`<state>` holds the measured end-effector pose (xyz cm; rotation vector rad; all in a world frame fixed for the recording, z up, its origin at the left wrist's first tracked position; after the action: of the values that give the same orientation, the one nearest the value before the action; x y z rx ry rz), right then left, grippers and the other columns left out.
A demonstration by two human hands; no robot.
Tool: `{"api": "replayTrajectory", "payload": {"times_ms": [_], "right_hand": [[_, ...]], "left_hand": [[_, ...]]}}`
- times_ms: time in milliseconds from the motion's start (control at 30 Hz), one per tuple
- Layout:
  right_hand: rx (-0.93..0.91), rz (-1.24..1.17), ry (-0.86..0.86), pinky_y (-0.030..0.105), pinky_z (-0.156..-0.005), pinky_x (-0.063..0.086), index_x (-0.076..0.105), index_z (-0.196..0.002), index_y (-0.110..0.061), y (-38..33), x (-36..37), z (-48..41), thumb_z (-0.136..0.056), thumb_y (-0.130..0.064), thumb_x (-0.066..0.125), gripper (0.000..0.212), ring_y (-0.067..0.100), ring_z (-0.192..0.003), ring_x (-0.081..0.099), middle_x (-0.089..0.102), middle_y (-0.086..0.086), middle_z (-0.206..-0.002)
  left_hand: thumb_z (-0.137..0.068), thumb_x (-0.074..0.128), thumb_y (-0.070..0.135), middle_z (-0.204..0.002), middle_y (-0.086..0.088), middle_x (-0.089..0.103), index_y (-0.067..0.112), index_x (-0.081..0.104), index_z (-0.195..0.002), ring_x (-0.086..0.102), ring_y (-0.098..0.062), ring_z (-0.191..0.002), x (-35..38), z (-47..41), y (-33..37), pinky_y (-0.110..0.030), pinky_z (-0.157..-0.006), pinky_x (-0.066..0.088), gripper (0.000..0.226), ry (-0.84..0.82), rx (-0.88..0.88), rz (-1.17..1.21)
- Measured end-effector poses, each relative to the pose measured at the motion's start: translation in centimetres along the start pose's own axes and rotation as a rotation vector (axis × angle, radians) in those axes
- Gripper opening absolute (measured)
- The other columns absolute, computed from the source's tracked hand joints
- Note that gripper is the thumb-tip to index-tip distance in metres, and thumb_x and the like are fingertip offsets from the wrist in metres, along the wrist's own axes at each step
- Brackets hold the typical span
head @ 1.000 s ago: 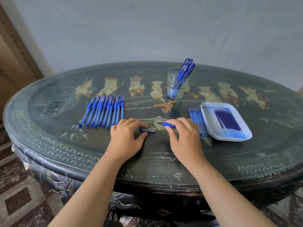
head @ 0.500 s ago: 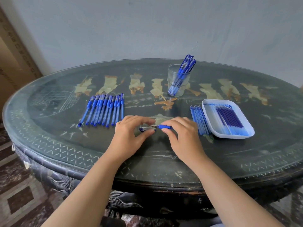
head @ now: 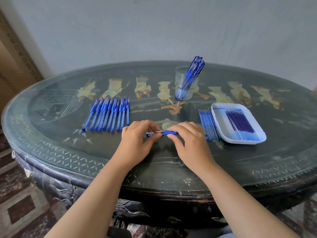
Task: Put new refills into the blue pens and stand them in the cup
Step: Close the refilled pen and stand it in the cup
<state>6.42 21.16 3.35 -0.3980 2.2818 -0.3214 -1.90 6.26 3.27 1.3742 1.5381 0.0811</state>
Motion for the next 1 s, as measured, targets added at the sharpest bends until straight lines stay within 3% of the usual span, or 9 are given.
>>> {"api": "replayTrajectory", "payload": {"times_ms": [167,300,433,533,633,700,833,933,1000], "right_hand": [[-0.001,-0.002,-0.008,0.04,-0.079,0.048,0.072,-0.1,-0.017,0.0,0.0,0.0,-0.091,-0.024,0.058,0.018,0.017,-0.087,0.059,0.068,-0.007,-0.095],[-0.006,0.008,0.002,0.039,-0.078,0.047,0.072,-0.099,-0.017,0.0,0.0,0.0,-0.092,-0.025,0.061,0.015,0.018,-0.084,0.059,0.068,-0.007,-0.093],[-0.004,0.021,0.015,0.04,-0.076,0.047,0.072,-0.099,-0.017,0.1,0.1,0.0,-0.089,-0.019,0.065,0.012,0.02,-0.084,0.06,0.068,-0.006,-0.093],[-0.008,0.017,0.015,0.041,-0.076,0.048,0.072,-0.099,-0.016,0.1,0.0,0.0,-0.09,-0.02,0.064,0.013,0.021,-0.084,0.061,0.069,-0.005,-0.093],[-0.013,0.013,0.012,0.042,-0.076,0.049,0.072,-0.099,-0.016,0.0,0.0,0.0,-0.091,-0.021,0.065,0.012,0.021,-0.083,0.061,0.069,-0.005,-0.093],[-0.01,0.014,0.003,0.042,-0.076,0.049,0.072,-0.1,-0.016,0.0,0.0,0.0,-0.09,-0.02,0.065,0.013,0.02,-0.084,0.061,0.069,-0.005,-0.094],[0.002,0.013,-0.007,0.042,-0.077,0.049,0.073,-0.101,-0.016,0.2,0.1,0.0,-0.091,-0.02,0.065,0.013,0.02,-0.086,0.061,0.069,-0.005,-0.095],[-0.006,0.008,-0.008,0.043,-0.077,0.049,0.072,-0.1,-0.016,0.1,0.2,0.0,-0.092,-0.022,0.064,0.013,0.021,-0.085,0.061,0.069,-0.005,-0.094],[-0.004,0.008,-0.008,0.043,-0.077,0.05,0.072,-0.1,-0.016,0.1,0.2,0.0,-0.092,-0.022,0.064,0.013,0.02,-0.085,0.061,0.068,-0.004,-0.094]], "left_hand": [[-0.081,0.046,0.076,-0.102,0.024,0.063,0.034,0.064,-0.113,0.057,-0.006,-0.101,0.0,0.0,0.1,-0.046,-0.095,0.044,0.056,-0.015,-0.05,-0.015],[-0.086,0.056,0.058,-0.096,0.024,0.062,0.038,0.058,-0.101,0.056,-0.005,-0.095,0.0,0.0,0.0,-0.05,-0.089,0.045,0.025,-0.011,-0.037,0.023],[-0.083,0.046,0.072,-0.096,0.029,0.061,0.035,0.066,-0.103,0.058,-0.007,-0.099,0.0,-0.1,-0.1,-0.05,-0.091,0.046,0.047,-0.014,-0.071,0.028],[-0.081,0.06,0.06,-0.101,0.026,0.064,0.04,0.058,-0.113,0.058,-0.003,-0.103,0.0,0.0,-0.1,-0.05,-0.094,0.045,0.038,-0.015,-0.069,0.066],[-0.084,0.061,0.049,-0.091,0.023,0.064,0.034,0.063,-0.096,0.059,-0.004,-0.094,-0.4,0.0,-0.1,-0.051,-0.087,0.047,0.02,0.034,-0.05,0.055],[-0.085,0.057,0.055,-0.091,0.023,0.065,0.03,0.069,-0.096,0.058,-0.004,-0.094,-0.6,-0.1,0.0,-0.049,-0.087,0.048,0.03,0.046,-0.058,0.031],[-0.081,0.071,0.05,-0.101,0.022,0.067,0.032,0.065,-0.115,0.058,-0.003,-0.101,-0.6,0.1,0.2,-0.032,-0.094,0.044,0.04,-0.006,-0.065,0.055],[-0.083,0.076,0.026,-0.09,0.017,0.068,0.024,0.069,-0.096,0.061,-0.006,-0.092,-0.9,0.2,0.3,-0.007,-0.082,0.037,0.015,0.029,-0.073,0.072],[-0.085,0.071,0.031,-0.087,0.016,0.068,0.024,0.07,-0.091,0.061,-0.005,-0.09,-1.0,0.0,0.4,-0.005,-0.079,0.037,0.009,0.034,-0.104,0.077]]}}
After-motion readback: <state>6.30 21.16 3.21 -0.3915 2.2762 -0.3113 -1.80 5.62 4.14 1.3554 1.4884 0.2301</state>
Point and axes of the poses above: each hand's wrist, its own z-axis away from the middle knuckle, its own x-axis out of the palm, y = z × x, the point moved 5 cm from there along -z, towards the middle knuckle
